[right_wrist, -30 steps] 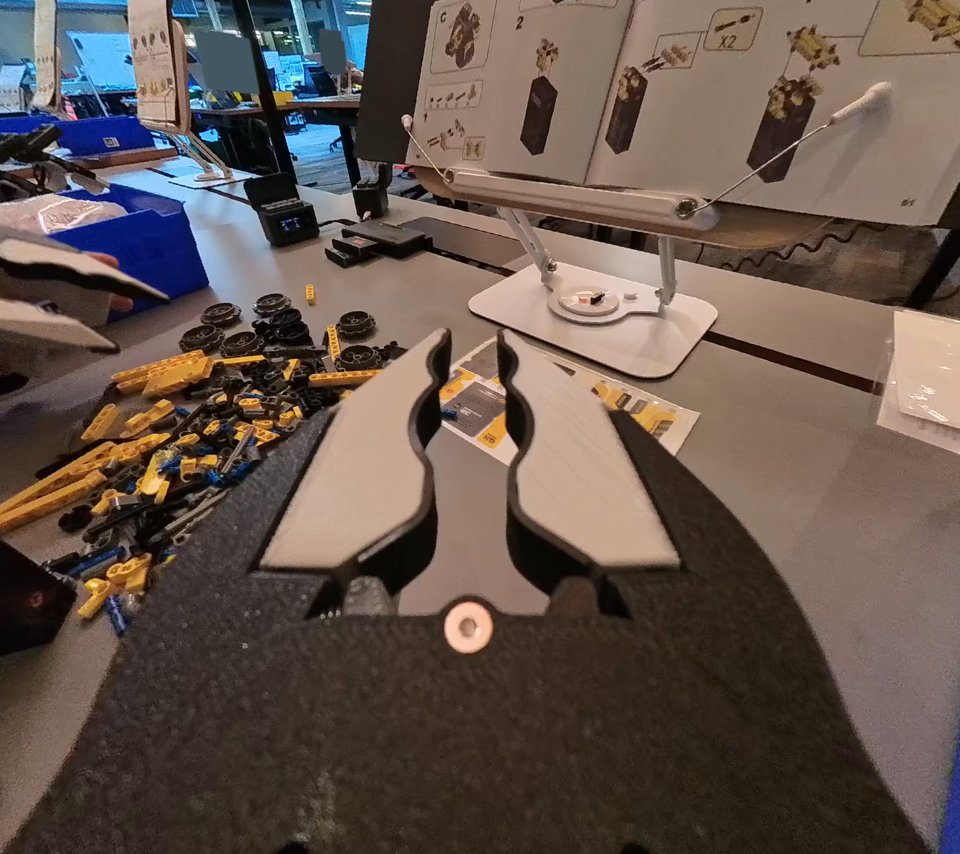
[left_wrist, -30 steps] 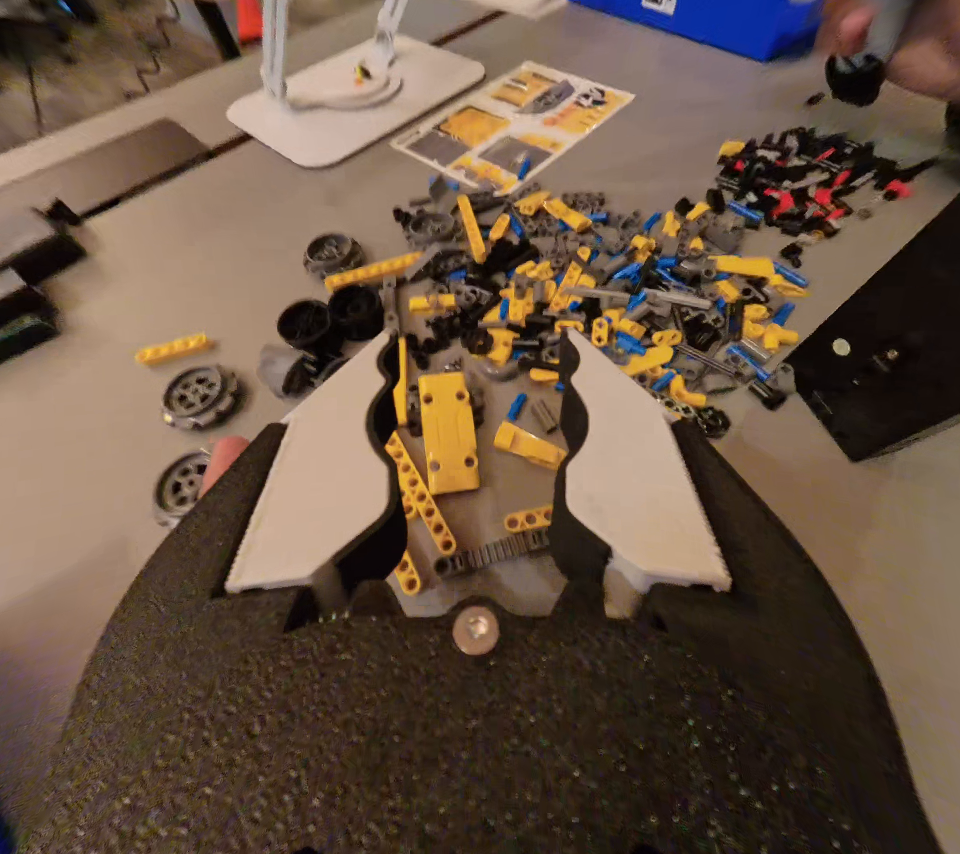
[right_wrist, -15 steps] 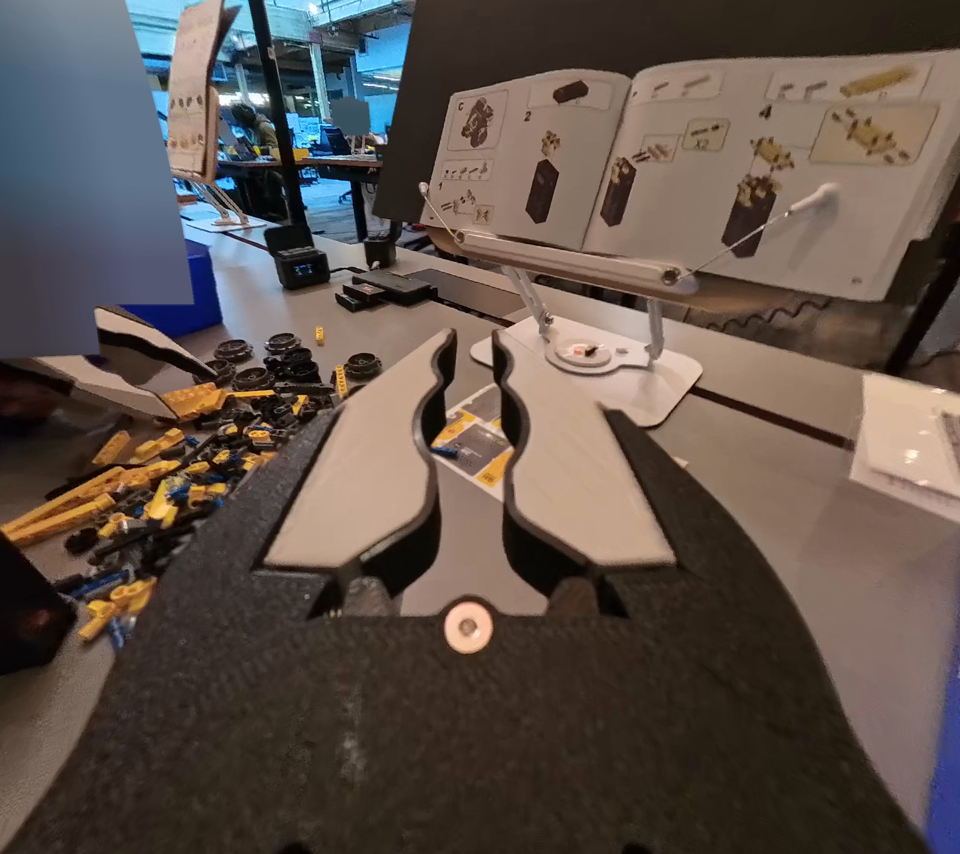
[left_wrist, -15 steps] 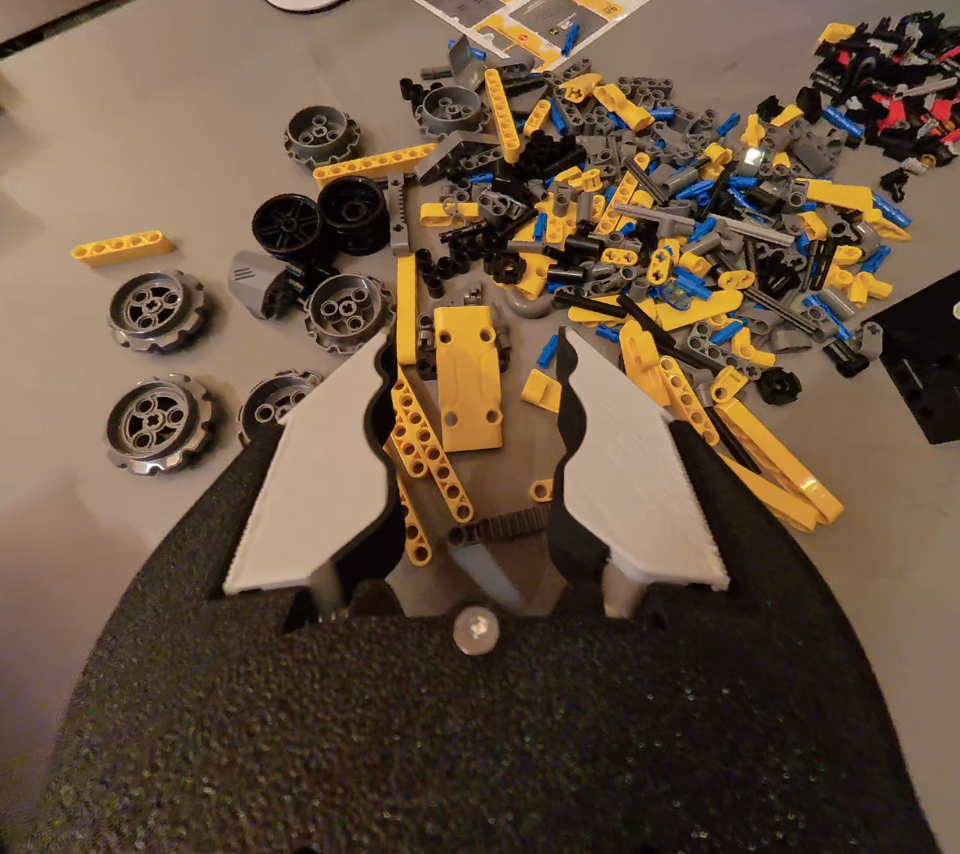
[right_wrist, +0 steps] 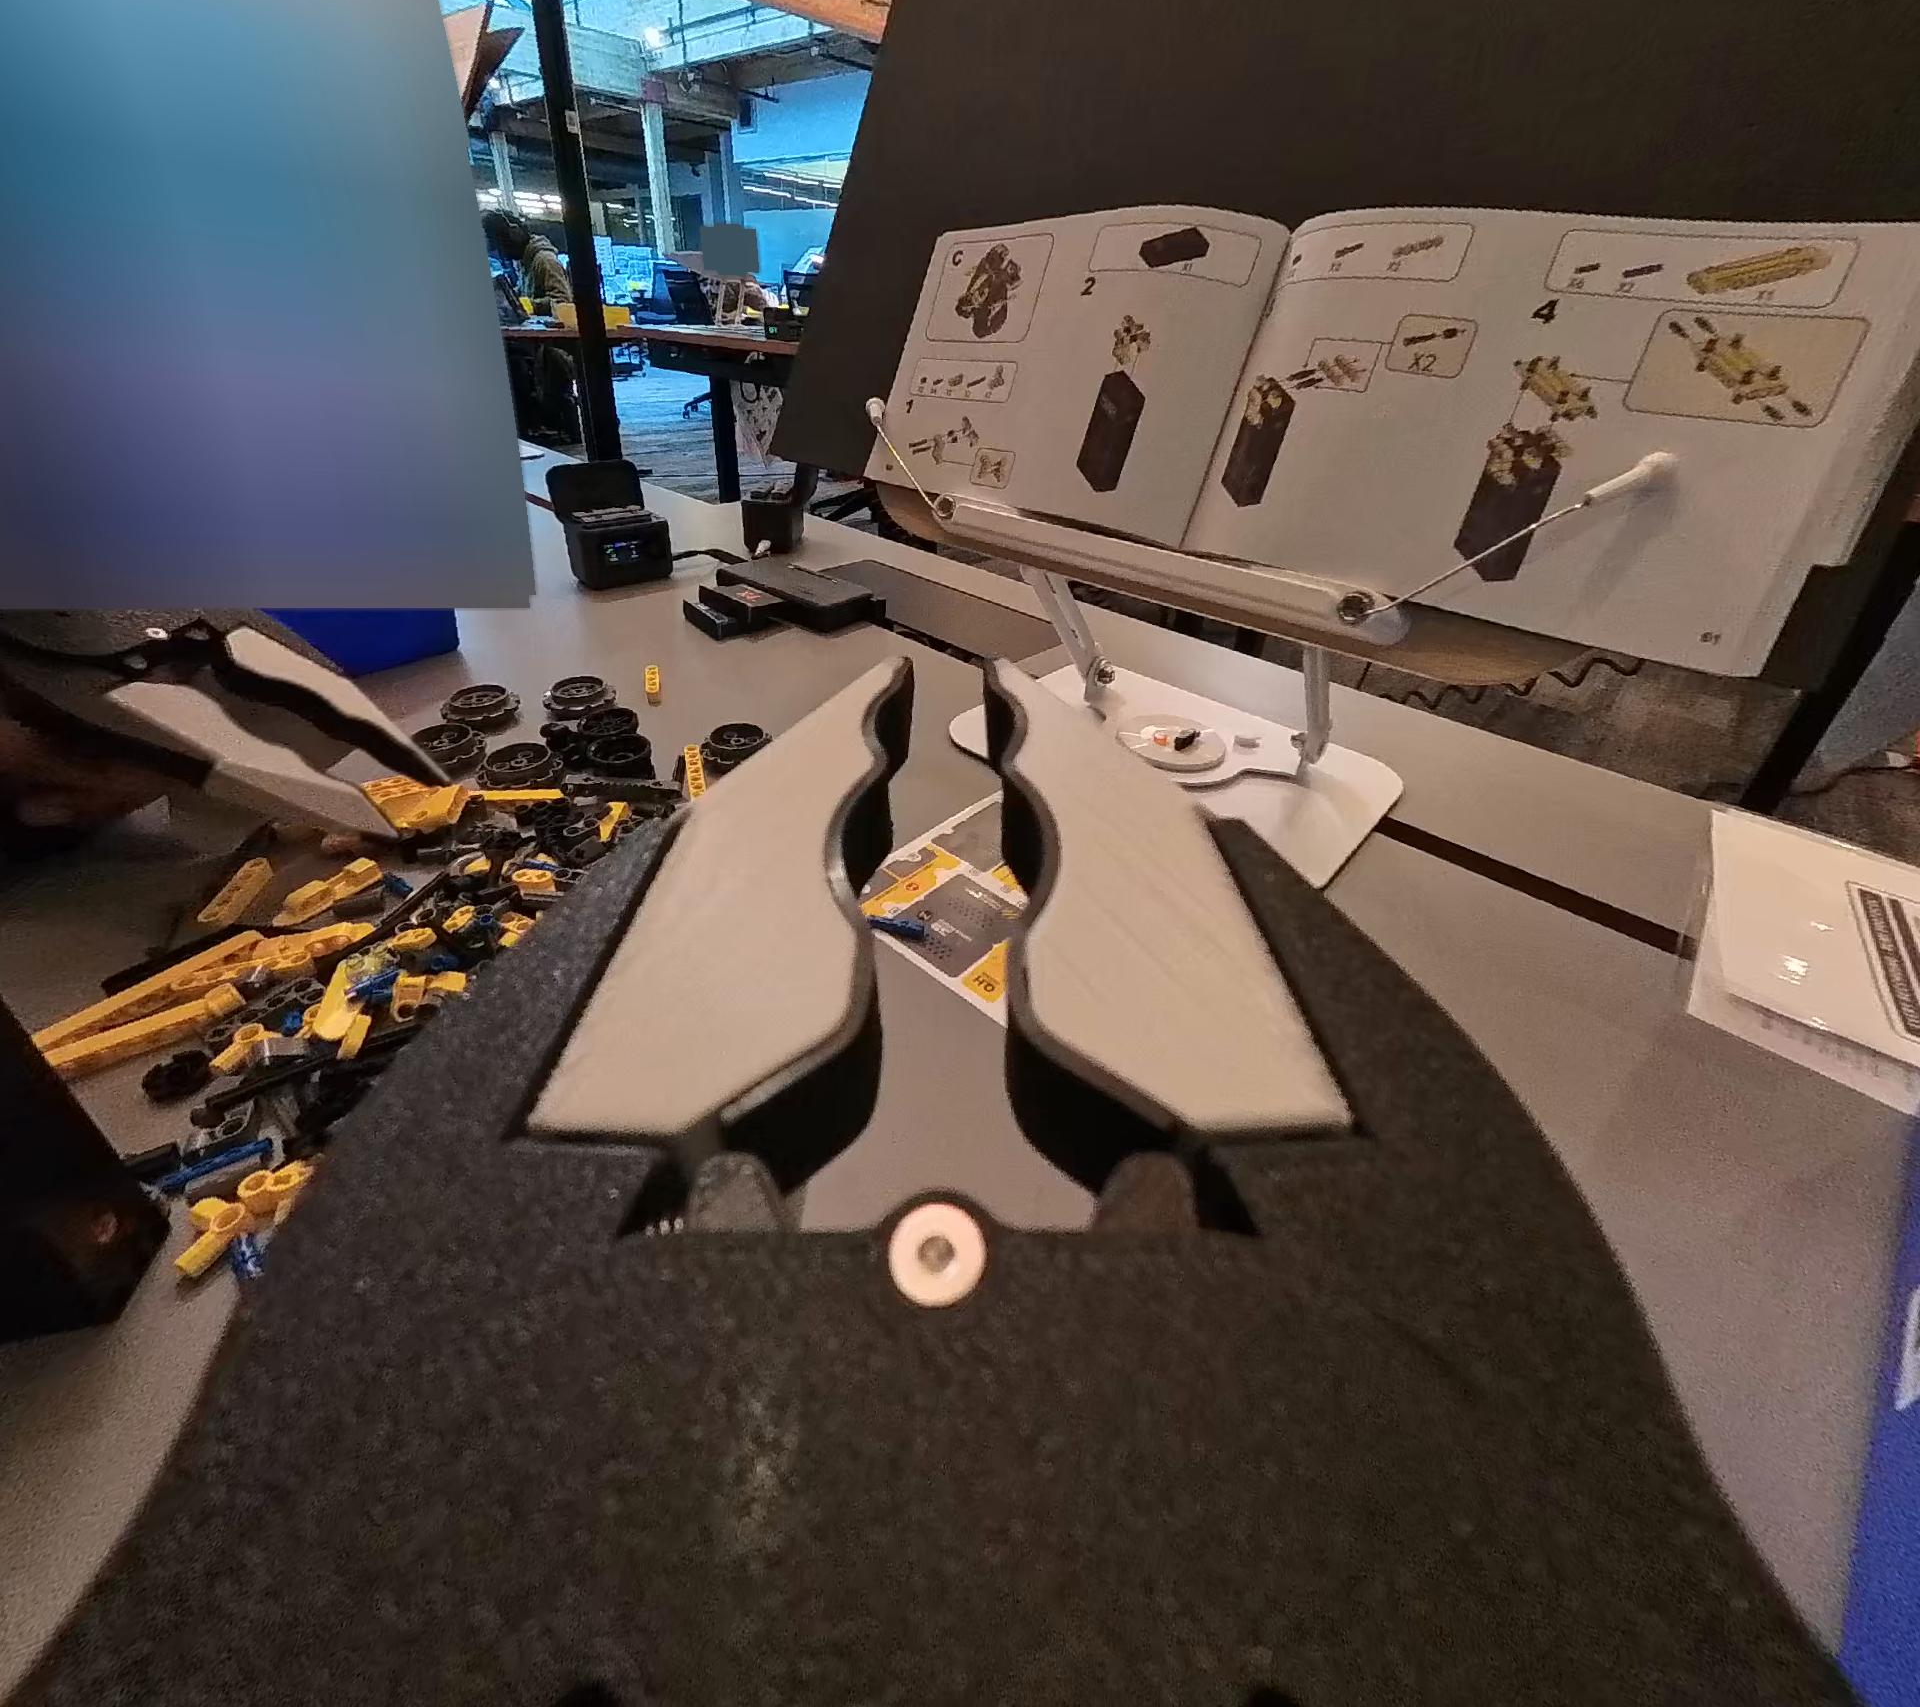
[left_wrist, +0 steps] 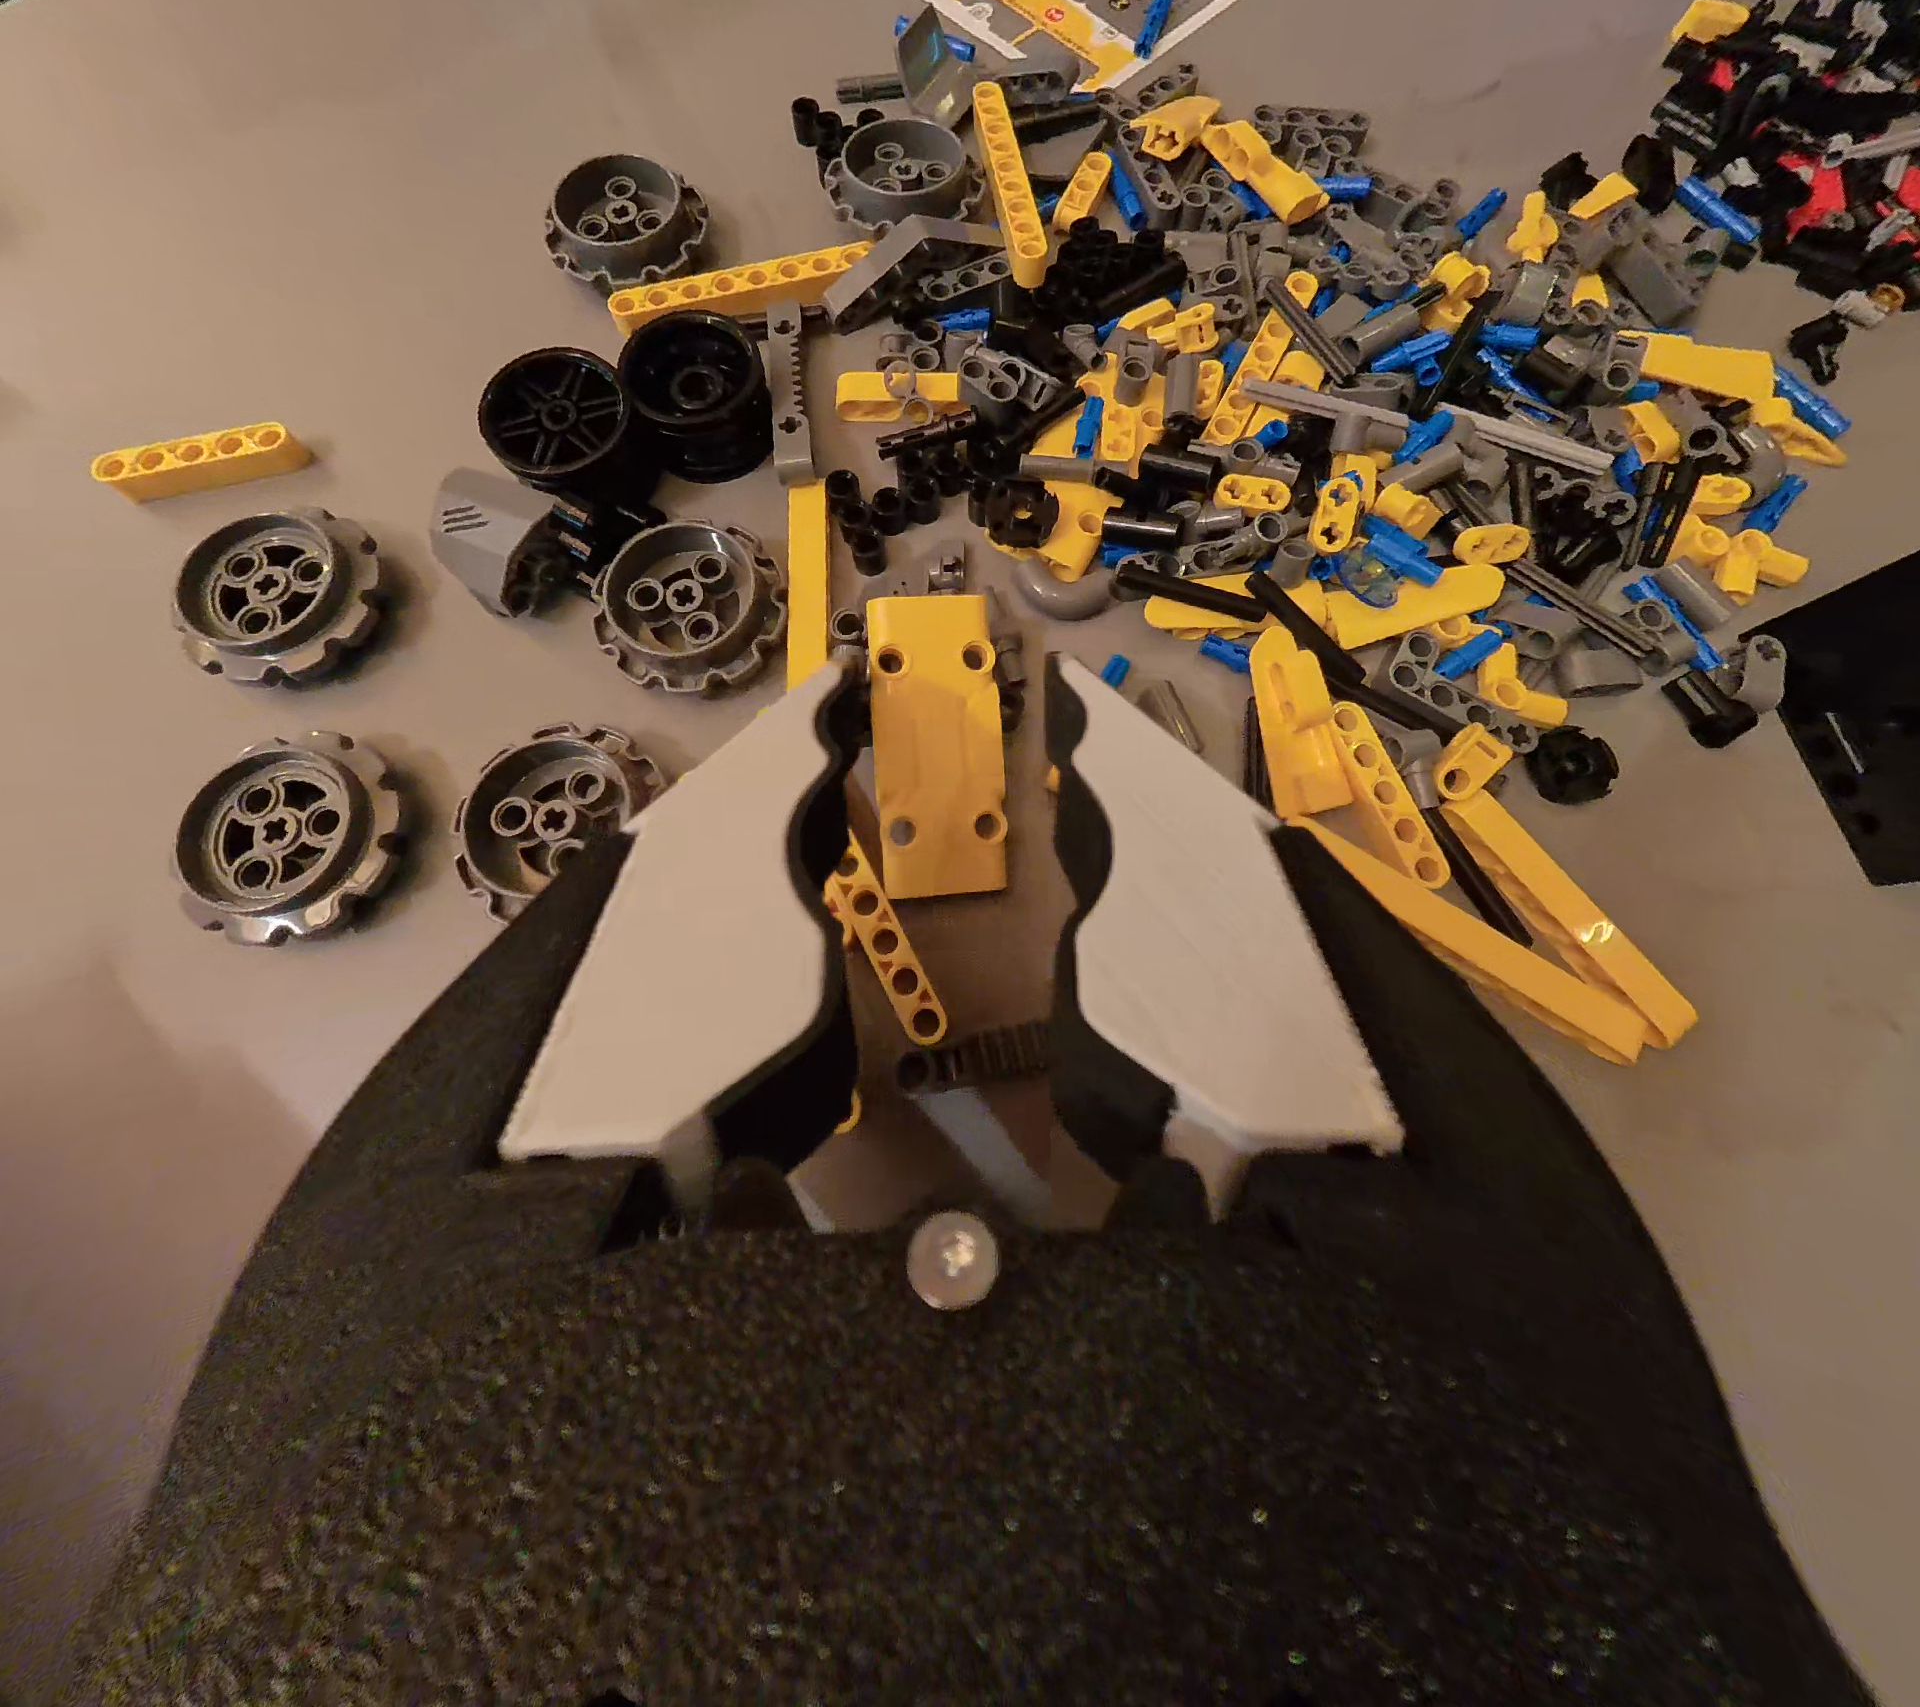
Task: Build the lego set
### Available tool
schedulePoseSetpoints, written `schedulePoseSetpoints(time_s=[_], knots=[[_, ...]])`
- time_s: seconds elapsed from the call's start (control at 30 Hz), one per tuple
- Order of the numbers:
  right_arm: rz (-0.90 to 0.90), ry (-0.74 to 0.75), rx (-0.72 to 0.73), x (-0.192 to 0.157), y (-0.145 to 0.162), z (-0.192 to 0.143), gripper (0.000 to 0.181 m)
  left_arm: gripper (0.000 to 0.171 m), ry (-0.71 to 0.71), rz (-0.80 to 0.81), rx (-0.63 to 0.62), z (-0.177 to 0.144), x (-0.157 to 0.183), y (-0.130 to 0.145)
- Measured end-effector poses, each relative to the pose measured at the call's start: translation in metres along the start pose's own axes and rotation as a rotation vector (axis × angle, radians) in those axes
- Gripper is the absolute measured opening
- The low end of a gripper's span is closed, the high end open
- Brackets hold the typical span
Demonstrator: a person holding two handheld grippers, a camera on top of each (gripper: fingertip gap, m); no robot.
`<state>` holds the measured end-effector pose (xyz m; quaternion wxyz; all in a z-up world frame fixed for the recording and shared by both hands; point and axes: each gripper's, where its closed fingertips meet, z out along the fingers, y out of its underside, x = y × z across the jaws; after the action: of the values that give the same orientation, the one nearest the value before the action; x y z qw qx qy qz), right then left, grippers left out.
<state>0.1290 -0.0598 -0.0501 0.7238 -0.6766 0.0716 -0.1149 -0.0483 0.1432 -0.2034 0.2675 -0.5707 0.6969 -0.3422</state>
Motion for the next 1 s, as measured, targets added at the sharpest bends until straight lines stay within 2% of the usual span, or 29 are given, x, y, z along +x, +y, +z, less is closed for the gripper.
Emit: schedulePoseSetpoints(time_s=[0.07,0.17,0.2,0.3,0.4,0.47,0.53,0.63,0.73,0.87,1.0], knots=[[0.001,-0.001,-0.001,-0.001,0.0,0.0,0.013,0.023,0.003,0.005,0.012,-0.001,0.001,-0.002],[0.001,-0.004,0.003,-0.002,-0.001,0.0,0.013,0.022,0.017,0.005,0.045,-0.005,0.002,-0.006],[0.0,-0.004,0.004,-0.002,-0.002,0.0,0.013,0.007,0.011,0.006,0.066,-0.007,0.001,-0.009],[-0.009,0.003,0.01,-0.001,-0.003,-0.001,0.013,0.006,0.008,0.006,0.146,-0.016,0.0,-0.023],[-0.008,0.009,0.02,0.0,-0.006,-0.003,0.013,0.006,0.006,0.011,0.166,-0.021,0.002,-0.033],[0.001,0.002,0.036,-0.002,-0.01,-0.005,0.013,0.009,-0.019,0.033,0.161,-0.025,0.002,-0.035],[0.002,-0.004,0.054,-0.005,-0.016,-0.007,0.013,0.023,-0.034,0.043,0.153,-0.027,0.004,-0.034],[-0.023,-0.012,0.08,-0.011,-0.024,-0.012,0.013,0.034,-0.071,0.01,0.193,-0.032,0.006,-0.034],[-0.101,0.005,0.073,-0.017,-0.024,-0.021,0.013,0.044,-0.109,-0.021,0.182,-0.036,0.008,-0.022],[-0.167,0.024,0.055,-0.023,-0.014,-0.033,0.013,0.045,-0.138,-0.037,0.12,-0.039,0.013,-0.002],[-0.156,0.022,0.039,-0.025,-0.006,-0.043,0.013,0.045,-0.135,-0.055,0.107,-0.039,0.016,0.006]])
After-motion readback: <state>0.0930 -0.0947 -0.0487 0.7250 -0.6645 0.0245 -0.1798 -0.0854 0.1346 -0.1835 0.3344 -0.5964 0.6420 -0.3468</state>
